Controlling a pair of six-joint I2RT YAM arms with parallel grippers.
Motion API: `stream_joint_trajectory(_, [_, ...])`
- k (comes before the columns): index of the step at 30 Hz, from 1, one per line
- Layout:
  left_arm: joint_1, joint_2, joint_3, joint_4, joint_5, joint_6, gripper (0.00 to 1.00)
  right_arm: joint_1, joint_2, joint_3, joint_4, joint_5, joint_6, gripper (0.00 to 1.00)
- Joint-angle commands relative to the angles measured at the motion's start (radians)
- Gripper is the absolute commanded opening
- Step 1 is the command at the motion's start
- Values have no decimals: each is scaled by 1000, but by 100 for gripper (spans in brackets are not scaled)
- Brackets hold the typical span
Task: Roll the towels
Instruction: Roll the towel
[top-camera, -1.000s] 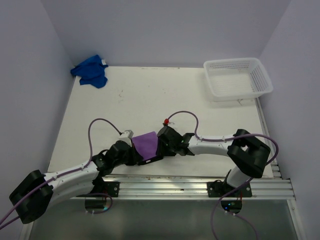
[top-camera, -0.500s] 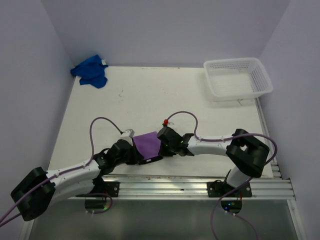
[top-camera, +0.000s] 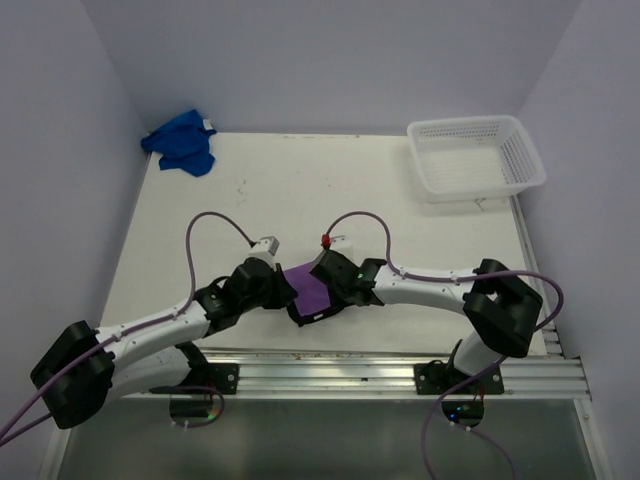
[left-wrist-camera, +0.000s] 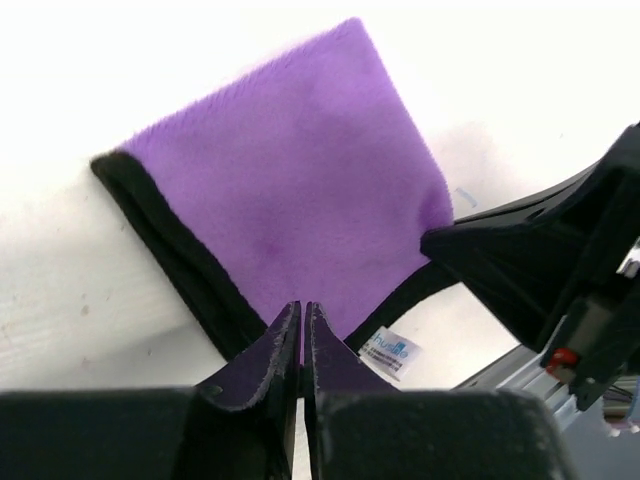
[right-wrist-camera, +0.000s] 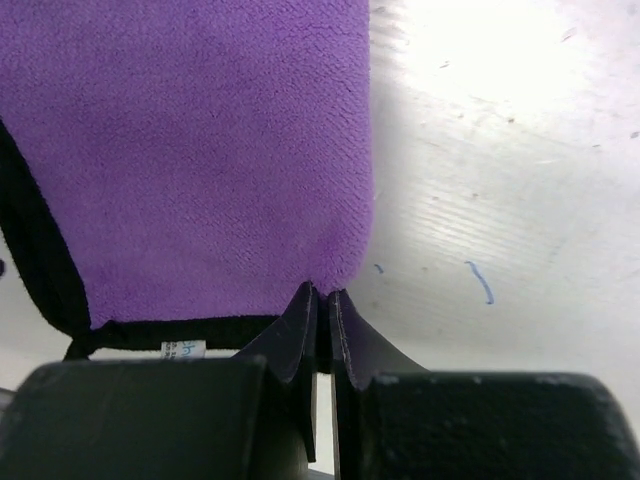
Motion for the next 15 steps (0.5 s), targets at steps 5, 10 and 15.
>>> stream_joint_trajectory(5, [0,90,119,57,-29,33,18,3,-70,38,-65,117,-154,0])
stream_joint_trajectory(10, [59,167,145,131,84,9,26,3,-78,18,-34,135,-205,0])
stream_joint_trajectory(15, [141,242,180,165,165,-19,31,5,-90,-25,32,134,-214,0])
